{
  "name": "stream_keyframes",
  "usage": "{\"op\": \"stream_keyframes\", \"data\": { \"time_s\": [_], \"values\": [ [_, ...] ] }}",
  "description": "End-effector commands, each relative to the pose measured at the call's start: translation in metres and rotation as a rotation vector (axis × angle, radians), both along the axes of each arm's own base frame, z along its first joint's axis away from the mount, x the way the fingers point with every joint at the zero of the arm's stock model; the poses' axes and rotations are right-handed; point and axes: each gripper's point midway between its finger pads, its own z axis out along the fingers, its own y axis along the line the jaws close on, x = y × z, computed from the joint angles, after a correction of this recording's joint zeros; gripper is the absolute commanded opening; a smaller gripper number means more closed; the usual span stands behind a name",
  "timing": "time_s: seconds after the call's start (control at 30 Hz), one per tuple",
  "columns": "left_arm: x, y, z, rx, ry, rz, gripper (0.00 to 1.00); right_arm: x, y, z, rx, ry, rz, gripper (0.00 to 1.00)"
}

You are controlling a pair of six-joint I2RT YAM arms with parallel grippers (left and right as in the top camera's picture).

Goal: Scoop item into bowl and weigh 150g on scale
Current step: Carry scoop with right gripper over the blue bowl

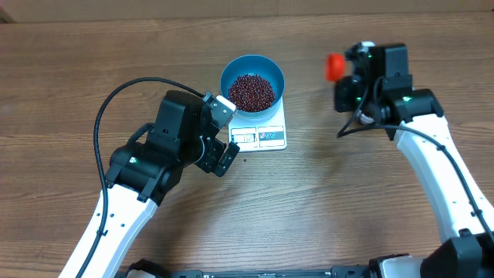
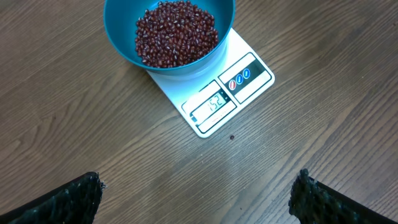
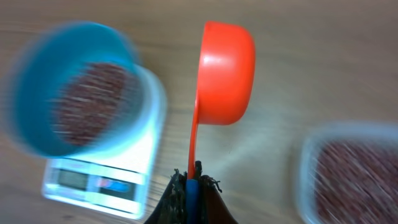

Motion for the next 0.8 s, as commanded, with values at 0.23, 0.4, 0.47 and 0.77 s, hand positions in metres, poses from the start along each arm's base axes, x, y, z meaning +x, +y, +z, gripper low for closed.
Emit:
{"op": "stream_keyframes", "data": {
  "time_s": [0.23,0.4,0.47,0.77],
  "values": [
    [0.002,-0.002,0.013,-0.019,-0.033,-0.017,1.00,-0.020,0.101,0.039,-0.022,-0.191,0.392,0.04],
    [0.002,-0.002,0.013,-0.020,-0.033,-0.017,1.00,-0.011,0.111,0.018,-0.052,-0.171,0.394,0.04],
    [0.002,-0.002,0.013,-0.019,-0.033,-0.017,1.00,-0.006,0.114,0.013,-0.053,-0.173,0.396,0.03],
    [0.002,-0.002,0.013,-0.019,-0.033,-0.017,1.00,0.008,0.126,-0.017,-0.197,-0.194,0.433,0.04]
  ]
}}
